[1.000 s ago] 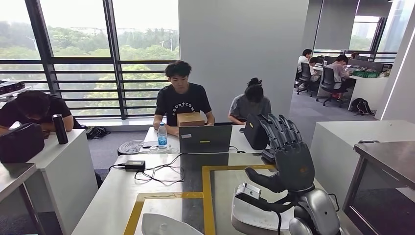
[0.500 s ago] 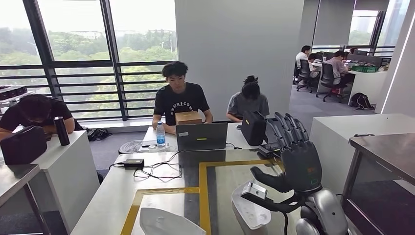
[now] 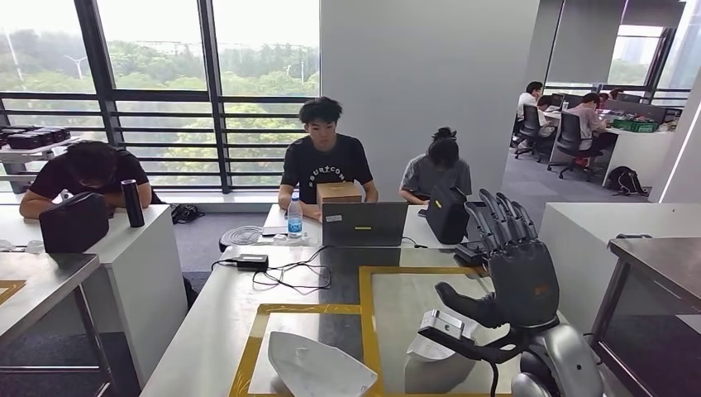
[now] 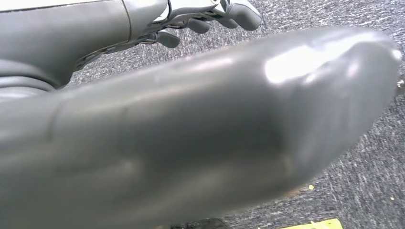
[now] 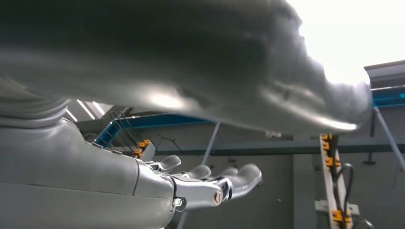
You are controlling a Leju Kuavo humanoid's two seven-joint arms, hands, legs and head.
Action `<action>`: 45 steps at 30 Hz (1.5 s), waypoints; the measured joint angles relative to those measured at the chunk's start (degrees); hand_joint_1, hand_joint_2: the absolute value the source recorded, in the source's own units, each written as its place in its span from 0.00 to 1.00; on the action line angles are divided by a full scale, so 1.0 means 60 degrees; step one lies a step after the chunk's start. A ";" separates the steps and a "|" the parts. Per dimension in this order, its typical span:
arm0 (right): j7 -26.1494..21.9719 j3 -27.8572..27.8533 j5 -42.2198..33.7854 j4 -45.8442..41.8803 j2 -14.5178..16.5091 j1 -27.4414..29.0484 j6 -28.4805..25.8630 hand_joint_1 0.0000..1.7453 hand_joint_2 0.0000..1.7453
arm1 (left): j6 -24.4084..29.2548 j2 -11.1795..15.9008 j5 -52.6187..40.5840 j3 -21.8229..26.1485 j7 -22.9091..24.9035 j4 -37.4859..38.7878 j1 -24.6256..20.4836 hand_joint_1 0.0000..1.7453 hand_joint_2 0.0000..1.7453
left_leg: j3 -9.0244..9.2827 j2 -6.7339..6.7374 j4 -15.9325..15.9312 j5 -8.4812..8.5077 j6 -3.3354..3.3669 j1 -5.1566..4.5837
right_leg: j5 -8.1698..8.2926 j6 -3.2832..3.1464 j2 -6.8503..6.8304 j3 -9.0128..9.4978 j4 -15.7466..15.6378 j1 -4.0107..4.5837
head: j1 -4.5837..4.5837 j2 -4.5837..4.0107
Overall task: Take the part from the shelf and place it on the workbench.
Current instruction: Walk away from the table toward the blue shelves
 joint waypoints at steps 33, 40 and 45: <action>0.0244 0.0004 0.0271 -0.0403 -0.0123 0.0212 0.0170 0.00 0.00 | -0.0028 -0.0004 -0.0083 0.0004 0.0062 0.0016 -0.0004 0.00 0.00 | -0.0159 0.0012 -0.0049 0.0174 0.0093 -0.0021 | -0.0674 0.0053 -0.0069 -0.0533 0.1414 0.0030 | 0.0192 0.0000; 0.0300 0.0002 0.0351 -0.0433 -0.0143 0.0242 0.0111 0.00 0.00 | -0.0046 -0.0031 -0.0097 0.0004 0.0073 0.0016 -0.0020 0.00 0.00 | -0.0512 0.0004 -0.0013 0.0528 -0.0130 -0.0012 | 0.0039 -0.0237 -0.0033 0.1330 -0.1147 0.0181 | 0.0182 0.0000; 0.0263 0.0000 0.0365 -0.0448 -0.0157 0.0232 0.0127 0.00 0.00 | -0.0051 -0.0030 -0.0105 0.0003 0.0110 0.0023 -0.0023 0.00 0.00 | -0.0790 0.0004 0.0503 0.0075 -0.0402 -0.0003 | 0.0386 -0.0515 -0.0072 0.1188 -0.1370 0.0111 | 0.0135 0.0000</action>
